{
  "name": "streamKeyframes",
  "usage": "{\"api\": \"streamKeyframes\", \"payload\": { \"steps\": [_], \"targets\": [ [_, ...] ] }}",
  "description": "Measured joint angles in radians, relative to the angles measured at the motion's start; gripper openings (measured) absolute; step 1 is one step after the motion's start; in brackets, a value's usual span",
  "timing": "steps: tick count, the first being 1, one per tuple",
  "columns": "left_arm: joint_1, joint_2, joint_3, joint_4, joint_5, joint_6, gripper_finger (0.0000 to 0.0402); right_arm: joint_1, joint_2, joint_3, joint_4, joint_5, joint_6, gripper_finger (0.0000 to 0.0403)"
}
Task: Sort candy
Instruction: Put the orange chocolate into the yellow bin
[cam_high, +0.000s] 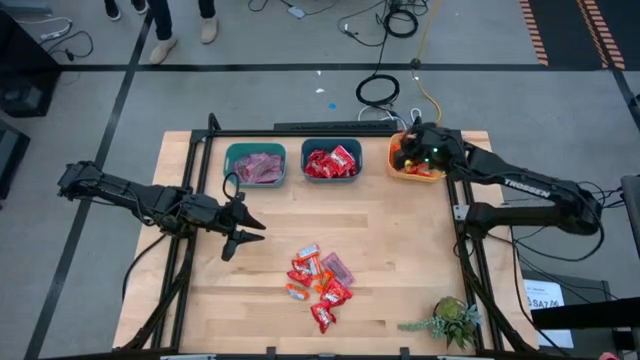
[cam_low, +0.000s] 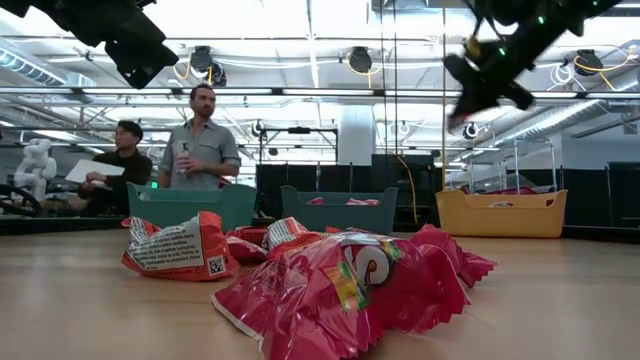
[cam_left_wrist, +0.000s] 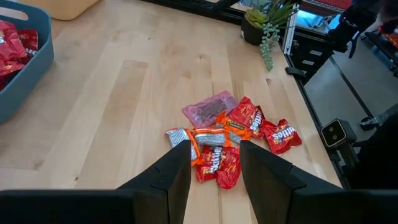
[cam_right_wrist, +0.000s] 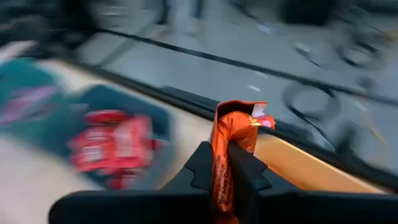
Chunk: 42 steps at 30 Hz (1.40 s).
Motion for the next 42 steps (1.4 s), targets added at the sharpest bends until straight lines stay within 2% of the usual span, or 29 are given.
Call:
{"api": "streamKeyframes", "payload": {
  "steps": [5, 12, 19, 36, 42],
  "targets": [
    [0.000, 0.000, 0.000, 0.002, -0.001, 0.000, 0.0146, -0.131, -0.012, -0.036, -0.103, 0.019, 0.043, 0.0021],
    [0.000, 0.000, 0.000, 0.009, -0.042, 0.001, 0.0146, -0.292, 0.073, -0.038, -0.206, -0.011, 0.091, 0.0028],
    [0.000, 0.000, 0.000, 0.009, -0.050, 0.002, 0.0146, -0.354, 0.119, -0.038, -0.238, -0.037, 0.109, 0.0043],
    [0.000, 0.000, 0.000, 0.007, -0.051, 0.020, 0.0146, -0.362, 0.120, -0.038, -0.258, -0.044, 0.084, 0.0203],
    [0.000, 0.000, 0.000, 0.008, -0.051, 0.020, 0.0146, -0.361, 0.119, -0.038, -0.271, -0.044, 0.076, 0.0244]
  ]
}}
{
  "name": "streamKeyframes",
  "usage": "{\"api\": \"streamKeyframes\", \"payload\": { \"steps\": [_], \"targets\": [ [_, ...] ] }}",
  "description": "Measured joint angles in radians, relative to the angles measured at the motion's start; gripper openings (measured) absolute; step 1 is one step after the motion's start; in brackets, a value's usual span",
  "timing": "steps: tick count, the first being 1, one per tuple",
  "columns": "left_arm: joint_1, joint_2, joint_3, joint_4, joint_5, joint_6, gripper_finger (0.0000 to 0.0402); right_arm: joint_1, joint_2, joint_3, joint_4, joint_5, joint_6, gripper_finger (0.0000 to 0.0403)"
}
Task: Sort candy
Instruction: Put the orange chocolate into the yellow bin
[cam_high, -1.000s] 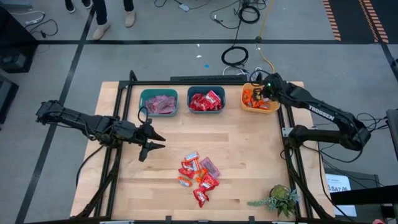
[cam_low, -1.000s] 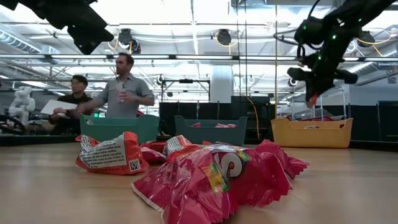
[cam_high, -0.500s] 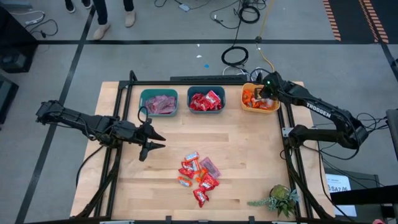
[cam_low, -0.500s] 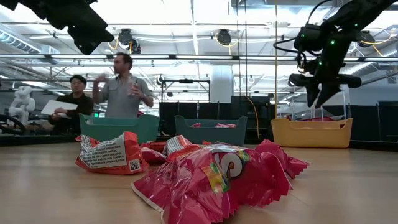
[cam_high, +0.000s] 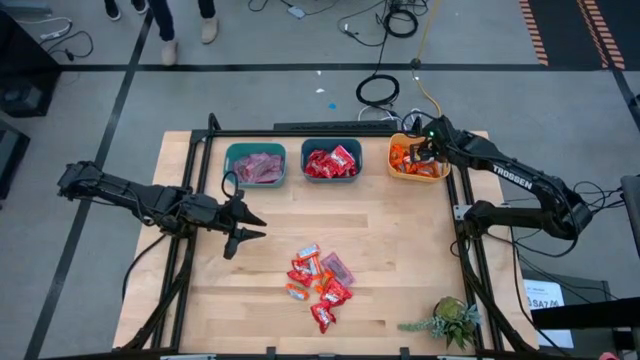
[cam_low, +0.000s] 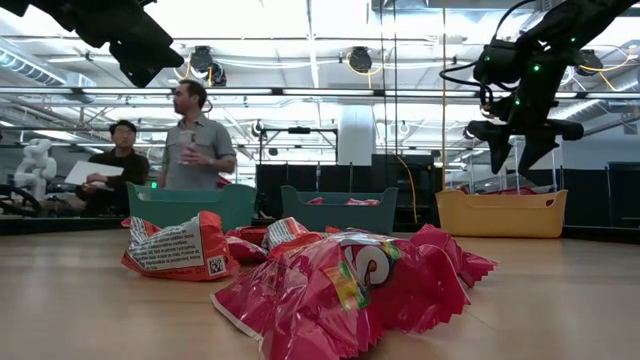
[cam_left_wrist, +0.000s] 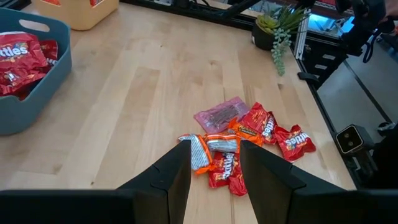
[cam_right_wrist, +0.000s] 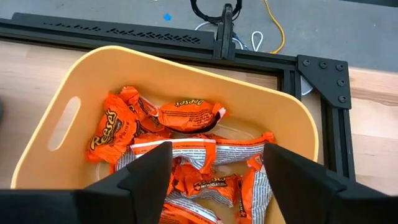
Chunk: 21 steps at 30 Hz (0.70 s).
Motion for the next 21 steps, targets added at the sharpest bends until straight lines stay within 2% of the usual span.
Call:
{"api": "streamKeyframes", "payload": {
  "steps": [6, 13, 21],
  "targets": [
    [0.000, 0.000, 0.000, 0.000, 0.000, -0.001, 0.0146, 0.000, -0.016, 0.000, 0.001, -0.029, -0.033, 0.0253],
    [0.000, 0.000, 0.000, 0.000, 0.000, -0.001, 0.0146, 0.009, -0.122, 0.000, 0.013, -0.111, -0.084, 0.0238],
    [0.000, 0.000, 0.000, 0.000, 0.000, 0.000, 0.0146, 0.115, -0.265, 0.002, 0.014, -0.237, -0.120, 0.0217]
  ]
}}
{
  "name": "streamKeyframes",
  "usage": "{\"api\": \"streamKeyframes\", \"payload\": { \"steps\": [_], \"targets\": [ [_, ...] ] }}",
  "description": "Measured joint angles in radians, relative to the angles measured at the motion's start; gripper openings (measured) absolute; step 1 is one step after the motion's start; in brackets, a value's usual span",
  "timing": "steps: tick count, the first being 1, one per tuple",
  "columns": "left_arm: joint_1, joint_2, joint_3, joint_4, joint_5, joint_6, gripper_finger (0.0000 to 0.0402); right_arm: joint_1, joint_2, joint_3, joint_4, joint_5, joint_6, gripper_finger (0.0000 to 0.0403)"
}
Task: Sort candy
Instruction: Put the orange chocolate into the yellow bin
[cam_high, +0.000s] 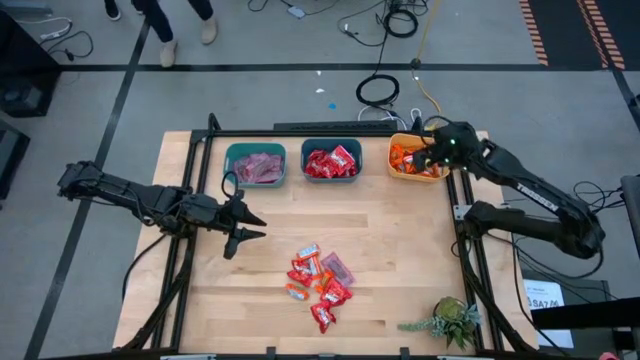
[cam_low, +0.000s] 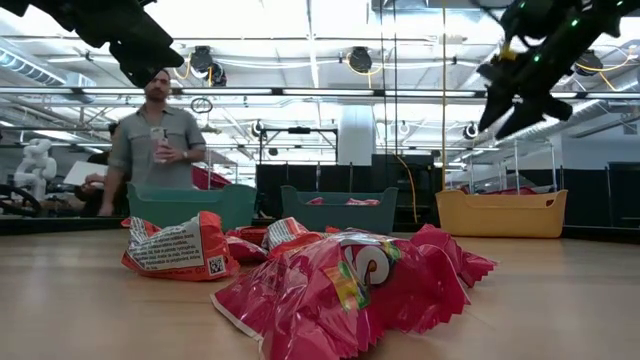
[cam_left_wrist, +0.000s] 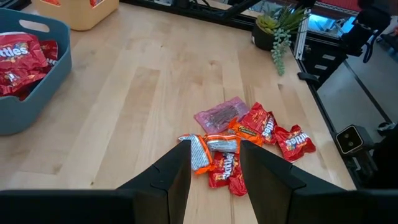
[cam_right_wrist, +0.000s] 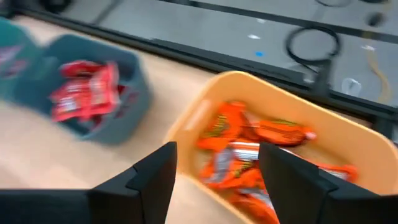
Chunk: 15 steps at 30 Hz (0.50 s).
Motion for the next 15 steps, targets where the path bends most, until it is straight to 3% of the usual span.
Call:
{"api": "streamKeyframes", "payload": {
  "steps": [7, 12, 15],
  "targets": [
    [0.000, 0.000, 0.000, 0.000, -0.001, 0.001, 0.0146, 0.142, -0.054, 0.000, 0.110, -0.121, 0.000, 0.0210],
    [0.000, 0.000, 0.000, 0.000, -0.002, 0.001, 0.0146, 0.266, -0.031, 0.000, 0.268, -0.243, -0.060, 0.0210],
    [0.000, 0.000, 0.000, 0.000, -0.002, 0.001, 0.0146, 0.348, 0.005, 0.000, 0.361, -0.259, -0.114, 0.0210]
  ]
}}
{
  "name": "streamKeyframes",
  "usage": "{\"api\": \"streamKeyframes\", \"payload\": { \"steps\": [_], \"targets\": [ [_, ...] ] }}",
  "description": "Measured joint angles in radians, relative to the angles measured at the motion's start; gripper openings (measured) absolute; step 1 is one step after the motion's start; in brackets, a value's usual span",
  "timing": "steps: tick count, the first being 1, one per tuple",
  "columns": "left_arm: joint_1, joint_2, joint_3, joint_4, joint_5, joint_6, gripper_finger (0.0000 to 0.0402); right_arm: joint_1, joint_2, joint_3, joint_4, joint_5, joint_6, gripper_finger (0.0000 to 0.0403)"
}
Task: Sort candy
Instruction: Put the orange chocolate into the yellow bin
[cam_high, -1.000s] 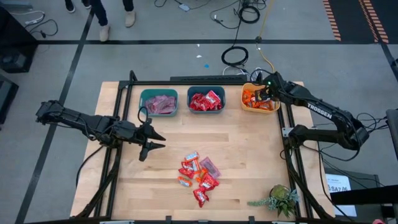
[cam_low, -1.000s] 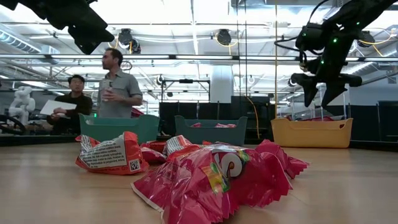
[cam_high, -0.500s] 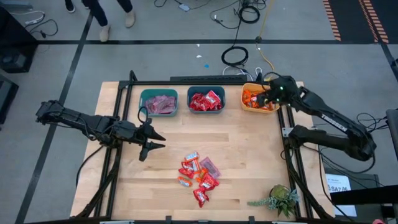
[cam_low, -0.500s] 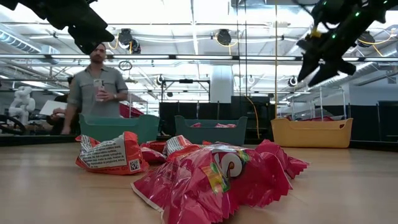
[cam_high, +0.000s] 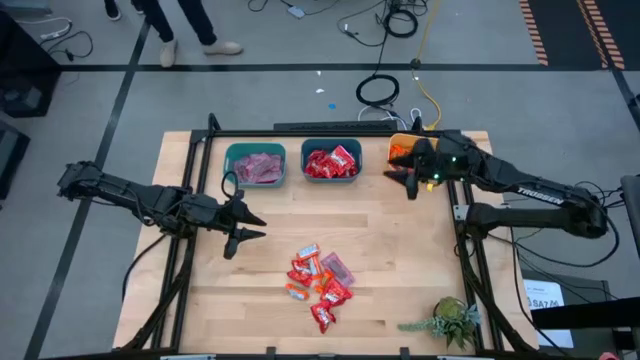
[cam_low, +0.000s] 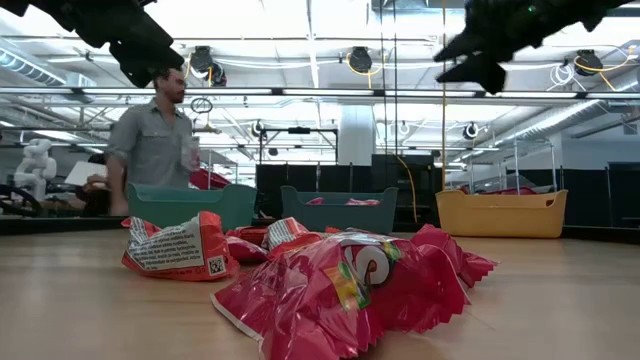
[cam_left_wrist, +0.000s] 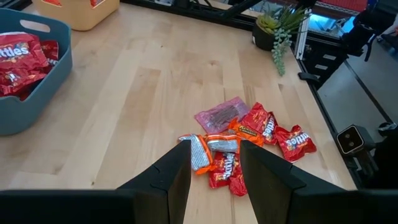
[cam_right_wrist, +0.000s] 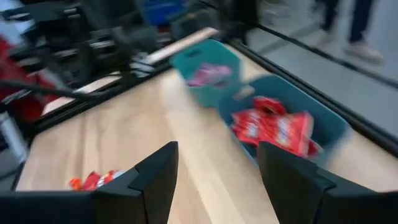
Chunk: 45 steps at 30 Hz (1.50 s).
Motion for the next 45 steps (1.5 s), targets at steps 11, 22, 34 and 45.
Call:
{"api": "streamKeyframes", "payload": {
  "steps": [11, 22, 34, 45],
  "targets": [
    [0.000, 0.000, 0.000, 0.000, -0.015, 0.000, 0.0146, 0.204, 0.240, 0.000, 0.288, 0.006, -0.224, 0.0210],
    [0.000, 0.000, 0.000, 0.000, -0.015, 0.000, 0.0146, 0.347, 0.560, 0.127, 0.363, 0.009, -0.359, 0.0210],
    [0.000, 0.000, 0.000, 0.000, -0.014, 0.000, 0.0146, 0.420, 0.950, 0.498, 0.017, 0.008, -0.573, 0.0210],
    [0.000, 0.000, 0.000, 0.000, 0.009, -0.002, 0.0146, 0.462, 1.174, 0.665, -0.040, 0.011, -0.622, 0.0210]
  ]
}}
